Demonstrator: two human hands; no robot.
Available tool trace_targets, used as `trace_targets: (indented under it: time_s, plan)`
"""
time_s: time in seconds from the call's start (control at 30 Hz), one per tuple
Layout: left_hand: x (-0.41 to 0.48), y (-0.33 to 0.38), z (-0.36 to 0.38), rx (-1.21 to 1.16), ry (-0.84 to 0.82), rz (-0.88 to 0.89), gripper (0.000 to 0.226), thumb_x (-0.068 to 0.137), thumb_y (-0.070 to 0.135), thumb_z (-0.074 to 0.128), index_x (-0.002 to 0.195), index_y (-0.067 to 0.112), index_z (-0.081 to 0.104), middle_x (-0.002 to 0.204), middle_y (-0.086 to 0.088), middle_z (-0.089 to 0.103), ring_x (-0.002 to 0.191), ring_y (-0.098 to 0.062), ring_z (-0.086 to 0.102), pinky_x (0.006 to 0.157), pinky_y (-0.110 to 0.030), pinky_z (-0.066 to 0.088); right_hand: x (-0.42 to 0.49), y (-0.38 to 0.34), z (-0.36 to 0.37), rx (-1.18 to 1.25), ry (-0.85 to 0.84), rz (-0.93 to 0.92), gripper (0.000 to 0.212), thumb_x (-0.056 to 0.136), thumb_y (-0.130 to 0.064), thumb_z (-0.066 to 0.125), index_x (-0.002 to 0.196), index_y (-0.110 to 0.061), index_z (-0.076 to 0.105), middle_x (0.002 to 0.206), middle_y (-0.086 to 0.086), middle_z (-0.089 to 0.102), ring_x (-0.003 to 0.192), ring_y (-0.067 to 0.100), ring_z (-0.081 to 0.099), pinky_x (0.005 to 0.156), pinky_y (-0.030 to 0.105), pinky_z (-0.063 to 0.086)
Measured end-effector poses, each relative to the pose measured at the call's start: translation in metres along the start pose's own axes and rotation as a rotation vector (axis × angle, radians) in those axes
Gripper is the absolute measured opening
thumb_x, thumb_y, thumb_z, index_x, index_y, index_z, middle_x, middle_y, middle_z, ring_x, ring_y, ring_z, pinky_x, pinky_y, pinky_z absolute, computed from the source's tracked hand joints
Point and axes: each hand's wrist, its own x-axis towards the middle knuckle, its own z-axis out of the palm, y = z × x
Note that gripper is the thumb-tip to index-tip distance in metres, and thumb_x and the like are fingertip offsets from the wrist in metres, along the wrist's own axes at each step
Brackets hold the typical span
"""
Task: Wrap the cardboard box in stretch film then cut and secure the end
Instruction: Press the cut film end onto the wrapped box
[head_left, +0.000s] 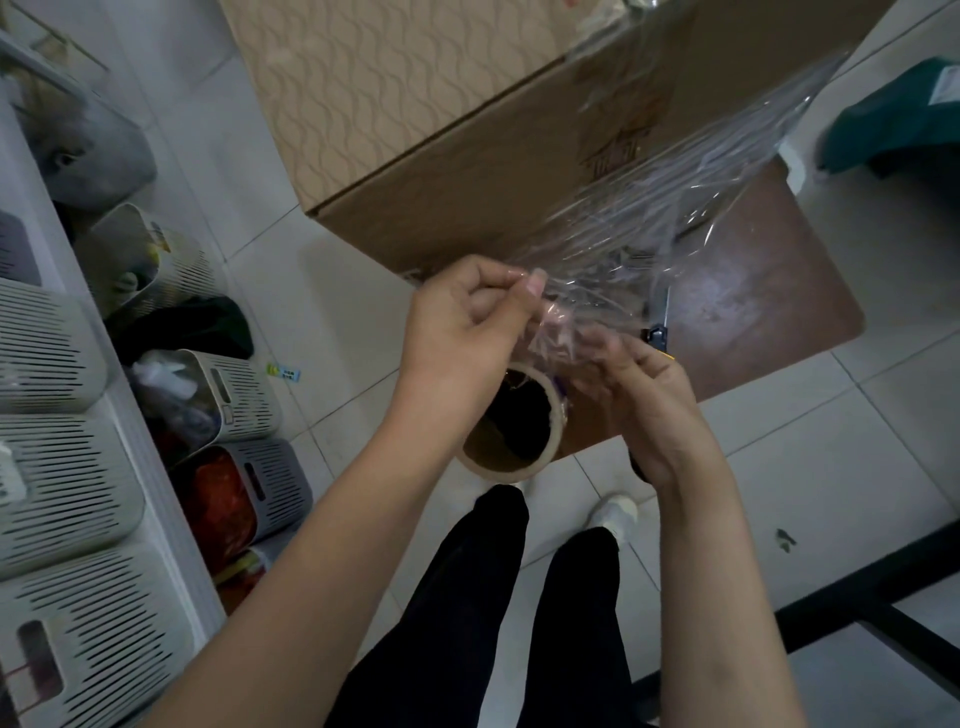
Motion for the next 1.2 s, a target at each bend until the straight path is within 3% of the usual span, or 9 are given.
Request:
trace_targets:
  time_s: [0.1,0.23,0.3,0.47,0.63,0.73,0.9,1.03,1.2]
  plan:
    - [0.0,0.006,-0.003,-0.054,-0.021,-0.042,0.009,0.089,0.01,0.058,0.088,0.0,0.06,0.075,-0.013,0.071,0.054,-0.011,0.066,0.051,-0.021,0.053,0.001,-0.006,0.004,0.136,-0.081,-0.02,0.051,0.081,-0.003,0.065,0.13,0.0,0.051,0.12,0.011,0.068,0.114,0.025,0.062,0.096,0.031,0.052]
    - [-0.001,0.009,-0.006,-0.106,-0.057,-0.077,0.014,0.09,0.009,0.056,0.093,-0.004,0.057,0.06,-0.003,0.07,0.046,-0.01,0.063,0.048,-0.02,0.052,-0.003,-0.013,0.01,0.219,-0.187,-0.09,0.051,0.075,-0.015,0.073,0.124,-0.007,0.059,0.121,0.009,0.069,0.118,0.026,0.061,0.109,0.05,0.039]
    - [-0.001,0.01,-0.007,-0.104,-0.049,-0.076,0.015,0.09,0.009,0.056,0.094,-0.005,0.057,0.058,-0.003,0.07,0.044,-0.009,0.062,0.046,-0.019,0.051,-0.004,-0.014,0.013,0.188,-0.192,-0.105,0.045,0.074,-0.033,0.076,0.113,-0.01,0.068,0.112,0.008,0.073,0.111,0.024,0.064,0.105,0.051,0.042]
    - [-0.001,0.011,-0.009,-0.052,-0.041,-0.055,0.011,0.087,0.011,0.06,0.084,0.0,0.06,0.055,0.001,0.07,0.046,-0.009,0.064,0.047,-0.018,0.051,-0.01,-0.024,0.019,0.127,-0.19,-0.046,0.058,0.067,-0.068,0.064,0.094,-0.019,0.078,0.097,-0.001,0.078,0.095,0.012,0.07,0.082,0.026,0.054]
    - [-0.001,0.012,-0.013,-0.037,-0.046,-0.056,0.012,0.087,0.01,0.06,0.081,0.0,0.06,0.052,0.003,0.069,0.045,-0.008,0.063,0.046,-0.018,0.051,-0.023,-0.023,0.032,-0.042,-0.056,-0.12,0.028,0.059,-0.032,0.085,0.083,-0.019,0.079,0.078,-0.002,0.077,0.069,0.007,0.071,0.058,0.019,0.054]
    - [-0.001,0.012,-0.019,0.02,-0.038,-0.022,0.011,0.086,0.011,0.061,0.079,0.002,0.061,0.052,0.005,0.069,0.046,-0.006,0.063,0.046,-0.016,0.049,-0.028,-0.018,0.036,-0.082,0.021,-0.096,0.017,0.058,-0.028,0.082,0.074,-0.021,0.078,0.069,-0.004,0.075,0.059,0.006,0.066,0.052,0.021,0.053]
    - [0.002,0.009,-0.029,0.15,0.005,0.105,0.009,0.086,0.011,0.062,0.078,0.006,0.063,0.06,0.003,0.071,0.056,-0.017,0.067,0.054,-0.023,0.054,-0.036,-0.011,0.034,-0.151,0.095,0.002,0.011,0.063,-0.012,0.076,0.074,-0.014,0.075,0.058,0.001,0.071,0.046,0.007,0.062,0.041,0.015,0.044]
    - [0.003,0.007,-0.041,0.276,0.042,0.215,0.012,0.085,0.016,0.065,0.074,0.022,0.064,0.067,0.006,0.073,0.055,-0.01,0.067,0.054,-0.019,0.052,-0.044,-0.008,0.034,-0.168,0.107,0.028,0.013,0.075,0.005,0.069,0.083,-0.006,0.071,0.057,0.0,0.07,0.041,0.005,0.057,0.04,0.013,0.042]
    - [-0.003,0.01,-0.05,0.413,0.034,0.31,0.013,0.081,0.02,0.069,0.076,0.031,0.064,0.069,0.009,0.071,0.053,-0.003,0.063,0.051,-0.018,0.051,-0.056,-0.013,0.032,-0.242,0.139,0.056,0.016,0.077,0.008,0.068,0.082,-0.007,0.071,0.055,-0.001,0.07,0.037,0.005,0.054,0.038,0.013,0.04]
